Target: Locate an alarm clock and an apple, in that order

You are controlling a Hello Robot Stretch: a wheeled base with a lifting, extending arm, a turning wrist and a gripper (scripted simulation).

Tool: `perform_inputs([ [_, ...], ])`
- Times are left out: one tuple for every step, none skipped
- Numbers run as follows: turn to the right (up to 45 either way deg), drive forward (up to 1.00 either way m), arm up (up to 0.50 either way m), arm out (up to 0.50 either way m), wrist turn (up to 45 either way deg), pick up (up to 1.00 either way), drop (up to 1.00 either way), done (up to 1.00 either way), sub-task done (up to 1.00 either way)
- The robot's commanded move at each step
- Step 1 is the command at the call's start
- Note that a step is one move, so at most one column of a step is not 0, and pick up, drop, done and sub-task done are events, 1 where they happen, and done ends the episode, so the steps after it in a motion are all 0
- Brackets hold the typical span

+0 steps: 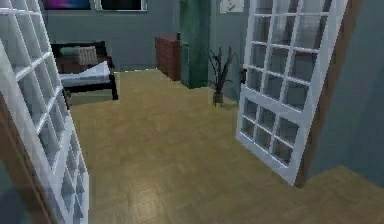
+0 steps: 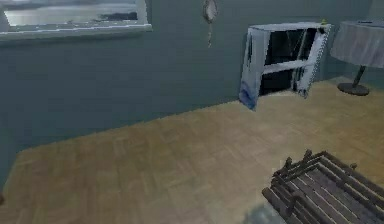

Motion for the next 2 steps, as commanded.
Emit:
perform_inputs([
  [0.0, 0.75, 0.00, 0.00, 0.0, 0.00, 0.00, 0.00, 0.00],
  [-12.0, 0.00, 0.00, 0.00, 0.0, 0.00, 0.00, 0.00, 0.00],
])
